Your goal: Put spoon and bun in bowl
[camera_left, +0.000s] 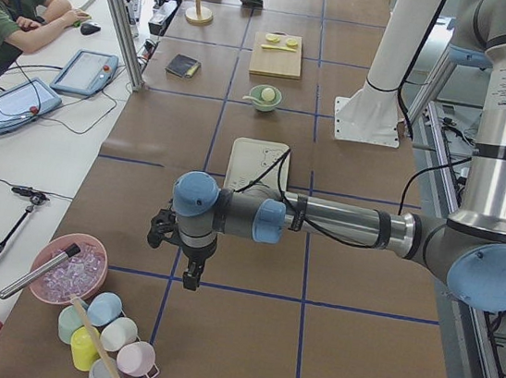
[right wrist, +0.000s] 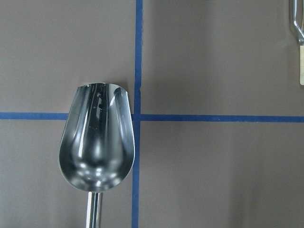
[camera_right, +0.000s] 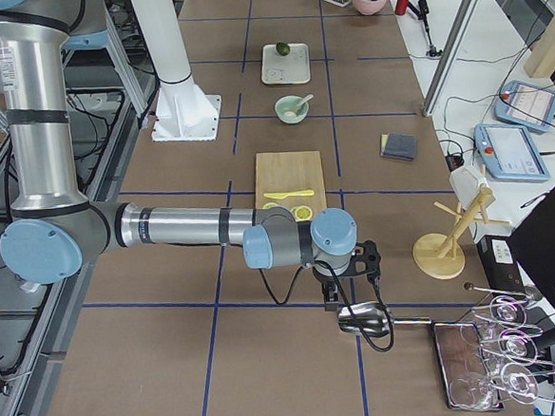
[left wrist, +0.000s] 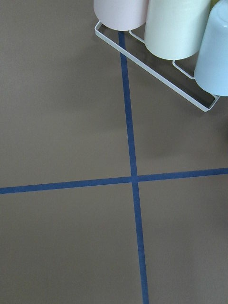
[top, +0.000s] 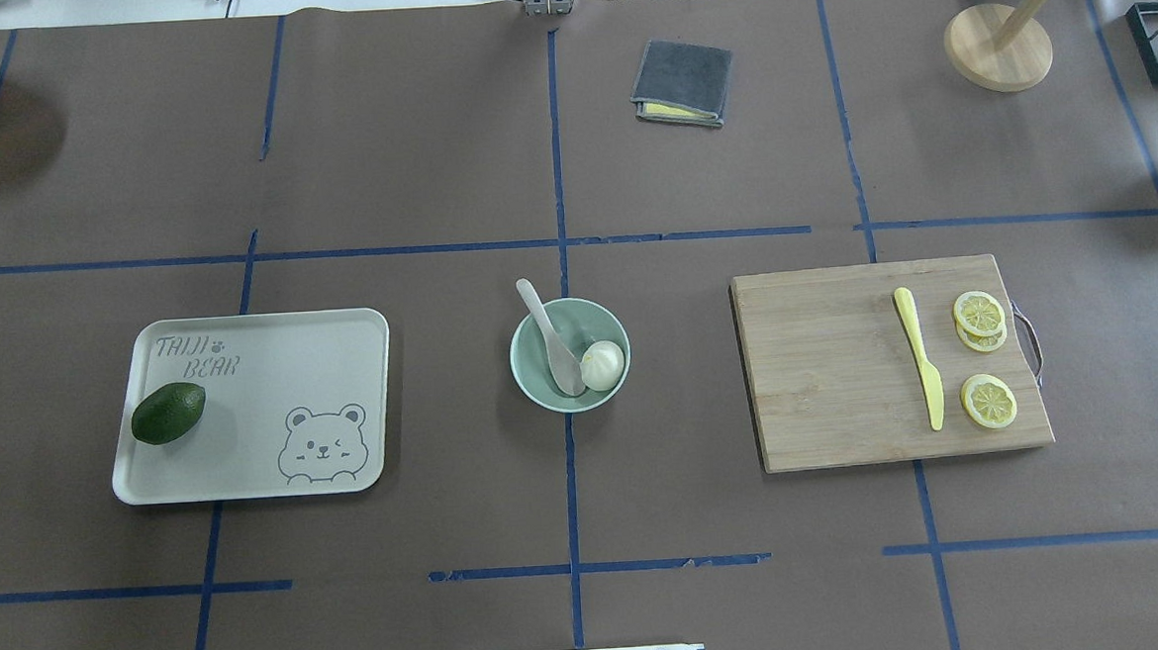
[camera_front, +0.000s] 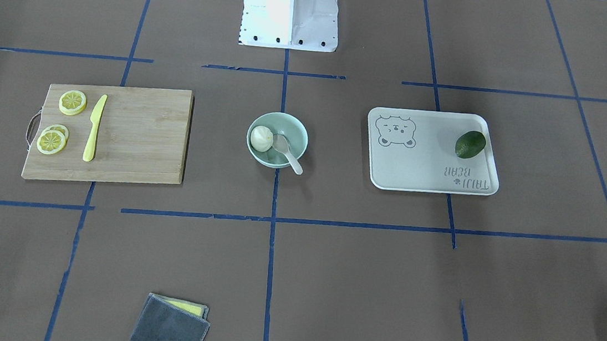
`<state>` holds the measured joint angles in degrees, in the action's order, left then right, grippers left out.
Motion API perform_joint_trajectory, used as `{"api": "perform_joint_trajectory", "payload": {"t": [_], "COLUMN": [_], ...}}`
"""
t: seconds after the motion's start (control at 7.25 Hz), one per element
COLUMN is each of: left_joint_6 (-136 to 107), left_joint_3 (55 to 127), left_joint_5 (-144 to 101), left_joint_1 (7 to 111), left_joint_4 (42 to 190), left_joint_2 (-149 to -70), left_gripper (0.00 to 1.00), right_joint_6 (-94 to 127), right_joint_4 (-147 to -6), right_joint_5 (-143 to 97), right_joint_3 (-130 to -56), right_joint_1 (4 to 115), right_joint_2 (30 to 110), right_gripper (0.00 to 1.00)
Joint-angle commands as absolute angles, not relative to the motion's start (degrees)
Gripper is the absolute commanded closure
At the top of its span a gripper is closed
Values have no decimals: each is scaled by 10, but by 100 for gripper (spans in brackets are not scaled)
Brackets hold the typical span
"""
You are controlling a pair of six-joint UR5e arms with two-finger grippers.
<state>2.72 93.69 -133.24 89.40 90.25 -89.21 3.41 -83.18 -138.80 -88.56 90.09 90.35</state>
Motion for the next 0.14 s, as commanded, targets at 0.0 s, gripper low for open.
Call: {"api": "perform_joint_trajectory", "payload": {"t": [0.0], "left_joint_6": [28], "left_joint_3": [937], "left_joint_5": [-1332], "left_joint_1": [894], "left_joint_4": [903], "left_joint_2": [-892], "left_gripper": [0], "right_joint_6": [33], "right_joint_4": [-831], "right_joint_5": [-1390], "right_joint_3": [-889], "right_joint_1": [901], "right_joint_2": [904], "right_gripper": [0]}}
